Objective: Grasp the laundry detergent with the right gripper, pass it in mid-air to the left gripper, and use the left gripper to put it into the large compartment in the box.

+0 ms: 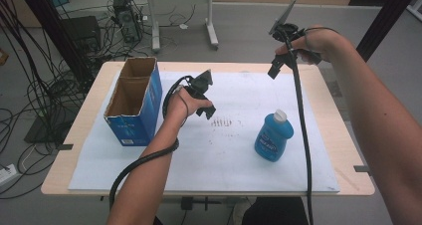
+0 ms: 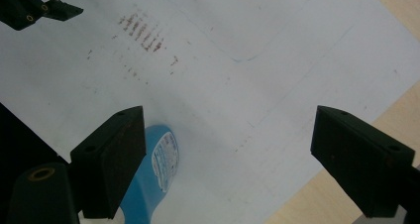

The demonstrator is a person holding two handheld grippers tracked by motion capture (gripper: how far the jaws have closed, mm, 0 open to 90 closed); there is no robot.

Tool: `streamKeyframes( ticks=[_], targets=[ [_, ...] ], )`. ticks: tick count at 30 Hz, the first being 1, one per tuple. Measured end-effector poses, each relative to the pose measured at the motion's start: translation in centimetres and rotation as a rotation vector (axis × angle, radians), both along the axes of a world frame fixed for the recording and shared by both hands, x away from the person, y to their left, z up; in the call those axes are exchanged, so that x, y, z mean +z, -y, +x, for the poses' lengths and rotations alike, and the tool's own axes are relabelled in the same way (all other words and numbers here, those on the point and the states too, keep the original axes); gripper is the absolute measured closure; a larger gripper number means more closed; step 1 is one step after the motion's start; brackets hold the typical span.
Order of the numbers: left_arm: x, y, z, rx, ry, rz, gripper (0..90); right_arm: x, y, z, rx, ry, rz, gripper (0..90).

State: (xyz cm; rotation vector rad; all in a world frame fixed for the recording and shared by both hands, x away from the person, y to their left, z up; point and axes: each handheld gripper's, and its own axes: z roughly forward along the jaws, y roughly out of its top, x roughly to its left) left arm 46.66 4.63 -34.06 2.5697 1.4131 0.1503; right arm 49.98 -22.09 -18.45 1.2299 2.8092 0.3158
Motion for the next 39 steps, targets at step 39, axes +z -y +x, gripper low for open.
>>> streamKeyframes(
  ticks=[39],
  targets=[
    [0.9, -1.9, -1.9, 0.005, -0.02, -0.011, 12.1, -0.2, 2.7, -1.2, -0.037, 0.008, 0.005, 13.0]
  ],
)
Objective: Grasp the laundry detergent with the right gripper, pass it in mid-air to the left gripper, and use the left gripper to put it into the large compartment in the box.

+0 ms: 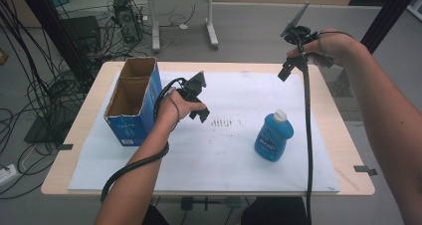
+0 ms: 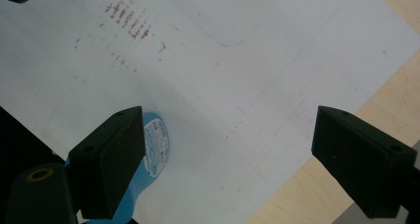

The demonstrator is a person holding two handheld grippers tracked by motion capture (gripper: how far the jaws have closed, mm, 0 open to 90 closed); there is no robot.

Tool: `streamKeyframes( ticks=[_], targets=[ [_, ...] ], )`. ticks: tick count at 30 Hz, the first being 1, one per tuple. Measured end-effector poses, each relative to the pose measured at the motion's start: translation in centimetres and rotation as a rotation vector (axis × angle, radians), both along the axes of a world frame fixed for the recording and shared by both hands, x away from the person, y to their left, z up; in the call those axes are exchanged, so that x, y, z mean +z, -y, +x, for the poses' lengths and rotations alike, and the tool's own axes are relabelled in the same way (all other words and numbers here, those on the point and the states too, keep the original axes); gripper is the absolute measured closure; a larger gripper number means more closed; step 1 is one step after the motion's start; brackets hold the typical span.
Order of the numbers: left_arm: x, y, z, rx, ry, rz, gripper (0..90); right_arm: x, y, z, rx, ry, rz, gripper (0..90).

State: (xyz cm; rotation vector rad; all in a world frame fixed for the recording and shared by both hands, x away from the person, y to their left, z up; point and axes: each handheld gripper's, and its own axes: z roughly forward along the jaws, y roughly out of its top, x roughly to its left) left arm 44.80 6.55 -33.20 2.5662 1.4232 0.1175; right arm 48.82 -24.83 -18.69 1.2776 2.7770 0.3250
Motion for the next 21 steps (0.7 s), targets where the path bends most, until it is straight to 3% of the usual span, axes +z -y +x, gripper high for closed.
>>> streamKeyframes(
  ticks=[21],
  targets=[
    [0.5, -0.8, -3.1, -0.039, -0.002, -0.02, 11.5, -1.5, 2.9, -2.2, -0.018, 0.006, -0.018, 12.8]
  ],
)
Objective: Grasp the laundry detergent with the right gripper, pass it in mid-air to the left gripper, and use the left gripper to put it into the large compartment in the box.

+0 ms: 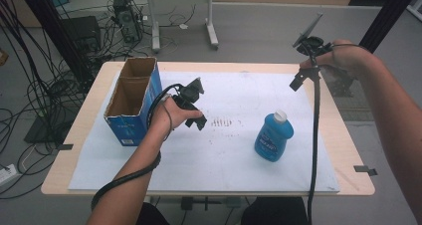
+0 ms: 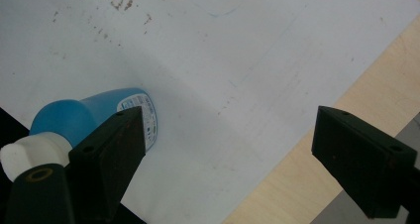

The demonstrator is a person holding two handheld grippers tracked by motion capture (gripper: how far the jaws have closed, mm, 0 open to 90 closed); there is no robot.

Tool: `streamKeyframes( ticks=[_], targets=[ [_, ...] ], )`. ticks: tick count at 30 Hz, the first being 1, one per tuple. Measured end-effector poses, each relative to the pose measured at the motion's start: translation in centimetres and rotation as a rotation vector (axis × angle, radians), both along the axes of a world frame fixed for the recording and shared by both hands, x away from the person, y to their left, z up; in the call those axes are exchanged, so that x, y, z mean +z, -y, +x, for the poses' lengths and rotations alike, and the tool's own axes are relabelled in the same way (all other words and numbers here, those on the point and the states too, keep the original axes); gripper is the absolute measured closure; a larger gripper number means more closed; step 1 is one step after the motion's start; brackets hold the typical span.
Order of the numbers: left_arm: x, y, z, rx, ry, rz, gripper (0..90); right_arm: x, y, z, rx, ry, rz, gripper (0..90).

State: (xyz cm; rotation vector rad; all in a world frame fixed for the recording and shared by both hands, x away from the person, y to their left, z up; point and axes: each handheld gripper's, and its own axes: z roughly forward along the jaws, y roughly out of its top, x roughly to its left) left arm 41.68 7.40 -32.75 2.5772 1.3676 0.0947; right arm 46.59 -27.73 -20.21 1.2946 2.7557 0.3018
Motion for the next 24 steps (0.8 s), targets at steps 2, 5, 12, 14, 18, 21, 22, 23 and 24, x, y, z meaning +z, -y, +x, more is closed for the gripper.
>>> streamKeyframes(
  ticks=[2, 5, 12, 14, 18, 21, 22, 23, 24],
  targets=[
    [0.0, -0.1, -0.3, -0.003, -0.002, -0.003, 11.4, -0.2, 0.2, -0.3, -0.004, 0.002, 0.003, 12.8],
    [0.0, -0.2, -0.8, -0.009, -0.005, 0.003, 11.3, -0.8, 0.5, -0.6, -0.004, -0.007, 0.0, 12.8],
    [-0.2, -0.4, -1.6, -0.01, -0.001, 0.002, 11.0, -1.8, 1.6, -1.3, -0.021, -0.012, -0.011, 12.9],
    [-0.3, -0.3, -1.8, -0.014, -0.002, 0.001, 11.1, -1.9, 1.8, -1.5, -0.022, -0.014, -0.01, 12.9],
    [-0.4, -0.4, -2.1, -0.016, -0.004, -0.004, 11.0, -2.3, 2.2, -1.9, -0.025, -0.01, -0.009, 12.9],
    [-0.6, -0.5, -2.4, -0.012, -0.005, -0.01, 11.0, -2.5, 2.4, -2.3, -0.021, -0.005, -0.007, 12.9],
    [-0.6, -0.6, -2.4, -0.012, -0.005, -0.012, 10.9, -2.6, 2.4, -2.4, -0.019, -0.002, -0.004, 12.9],
    [-0.7, -0.7, -2.5, -0.009, -0.006, -0.012, 10.8, -2.6, 2.4, -2.5, -0.017, 0.0, -0.003, 12.9],
    [-0.8, -0.7, -2.5, -0.011, -0.008, -0.008, 10.9, -2.7, 2.4, -2.7, -0.014, 0.001, -0.003, 12.9]
  ],
)
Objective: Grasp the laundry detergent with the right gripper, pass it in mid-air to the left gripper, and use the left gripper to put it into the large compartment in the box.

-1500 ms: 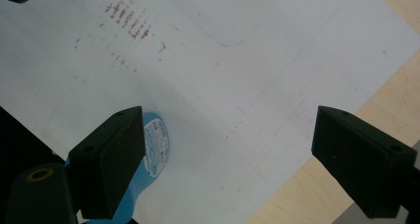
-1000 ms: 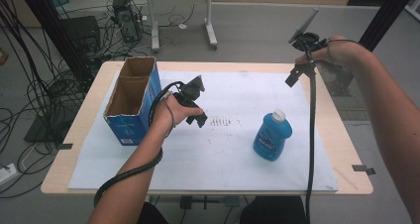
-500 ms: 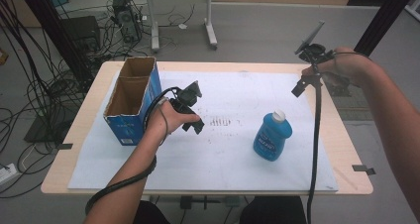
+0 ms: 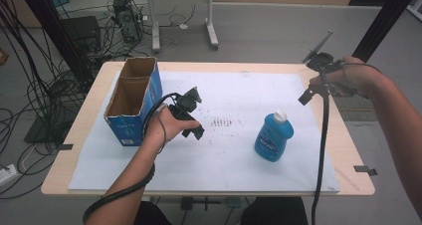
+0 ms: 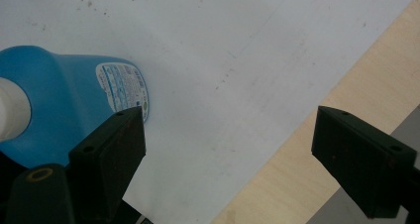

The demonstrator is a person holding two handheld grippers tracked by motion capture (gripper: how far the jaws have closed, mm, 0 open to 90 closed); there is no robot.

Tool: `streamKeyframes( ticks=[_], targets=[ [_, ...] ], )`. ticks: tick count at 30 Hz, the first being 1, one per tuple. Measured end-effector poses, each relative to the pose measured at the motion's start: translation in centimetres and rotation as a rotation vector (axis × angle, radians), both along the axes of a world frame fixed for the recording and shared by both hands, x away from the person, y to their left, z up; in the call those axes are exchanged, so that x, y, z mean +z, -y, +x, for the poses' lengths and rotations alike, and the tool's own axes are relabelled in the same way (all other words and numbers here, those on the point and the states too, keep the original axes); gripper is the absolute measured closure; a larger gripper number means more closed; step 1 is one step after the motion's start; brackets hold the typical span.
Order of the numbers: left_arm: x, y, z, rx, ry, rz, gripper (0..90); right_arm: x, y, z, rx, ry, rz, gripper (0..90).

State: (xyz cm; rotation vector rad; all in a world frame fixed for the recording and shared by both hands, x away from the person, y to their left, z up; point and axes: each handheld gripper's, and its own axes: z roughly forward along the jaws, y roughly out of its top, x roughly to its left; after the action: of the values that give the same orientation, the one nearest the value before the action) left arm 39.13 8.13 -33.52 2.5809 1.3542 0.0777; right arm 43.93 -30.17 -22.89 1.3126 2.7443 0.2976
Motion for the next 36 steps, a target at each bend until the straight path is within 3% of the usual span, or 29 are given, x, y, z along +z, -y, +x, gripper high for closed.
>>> streamKeyframes(
  ticks=[15, 36],
  targets=[
    [-0.9, -0.9, -0.8, 0.014, -0.02, 0.006, 10.7, -1.6, 1.2, -1.6, -0.001, -0.001, -0.003, 13.0],
    [-2.2, -0.7, -2.0, 0.017, -0.034, 0.011, 10.6, -4.4, 2.5, -4.2, 0.006, -0.008, 0.021, 13.0]
  ],
)
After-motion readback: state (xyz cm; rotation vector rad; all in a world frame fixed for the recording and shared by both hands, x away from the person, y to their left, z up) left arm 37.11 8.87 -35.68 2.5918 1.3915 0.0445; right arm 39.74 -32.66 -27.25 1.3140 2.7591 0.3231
